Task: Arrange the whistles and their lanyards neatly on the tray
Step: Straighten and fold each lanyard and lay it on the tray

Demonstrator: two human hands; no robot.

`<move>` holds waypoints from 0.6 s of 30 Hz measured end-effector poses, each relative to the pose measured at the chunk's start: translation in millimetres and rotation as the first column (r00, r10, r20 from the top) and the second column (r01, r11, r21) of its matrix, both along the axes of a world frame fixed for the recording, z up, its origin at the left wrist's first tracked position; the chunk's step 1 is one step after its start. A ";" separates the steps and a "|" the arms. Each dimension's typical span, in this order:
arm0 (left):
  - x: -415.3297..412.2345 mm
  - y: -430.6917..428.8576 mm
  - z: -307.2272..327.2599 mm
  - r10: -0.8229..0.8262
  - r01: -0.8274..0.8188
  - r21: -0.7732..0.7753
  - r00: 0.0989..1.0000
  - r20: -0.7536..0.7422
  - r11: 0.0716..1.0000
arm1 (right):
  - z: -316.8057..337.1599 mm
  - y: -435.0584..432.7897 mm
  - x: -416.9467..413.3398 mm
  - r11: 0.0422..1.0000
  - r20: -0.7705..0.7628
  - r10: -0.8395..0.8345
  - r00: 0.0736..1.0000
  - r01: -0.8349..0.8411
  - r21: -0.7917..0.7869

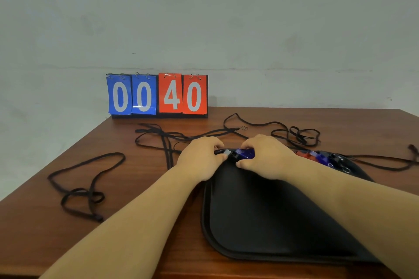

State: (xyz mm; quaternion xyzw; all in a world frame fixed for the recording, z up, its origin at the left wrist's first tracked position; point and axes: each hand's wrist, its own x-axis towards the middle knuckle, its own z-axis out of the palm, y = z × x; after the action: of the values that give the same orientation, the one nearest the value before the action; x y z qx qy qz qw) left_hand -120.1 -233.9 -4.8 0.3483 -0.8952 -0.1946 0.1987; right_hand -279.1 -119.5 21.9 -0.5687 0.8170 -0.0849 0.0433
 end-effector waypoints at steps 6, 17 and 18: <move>9.6 2.6 9.1 0.039 -0.039 -0.013 0.998 -0.041 0.999 | 8.7 3.8 12.3 1.000 -0.010 0.004 1.000 -0.004 -0.022; 119.2 -2.8 62.5 0.161 -0.159 -0.068 0.987 0.029 0.985 | 39.7 3.5 109.7 0.930 -0.012 0.365 0.931 -0.365 -0.045; 132.5 1.8 59.8 0.161 -0.157 -0.071 0.986 0.051 0.985 | 37.5 3.6 120.7 0.914 -0.013 0.405 0.914 -0.406 -0.030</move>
State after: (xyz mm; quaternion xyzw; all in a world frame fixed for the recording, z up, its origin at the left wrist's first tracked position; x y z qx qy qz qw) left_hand 12.4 -232.1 54.9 0.4171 -0.8758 -0.1380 0.1997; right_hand -158.4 -115.9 59.5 -0.7267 0.6800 -0.0852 0.0480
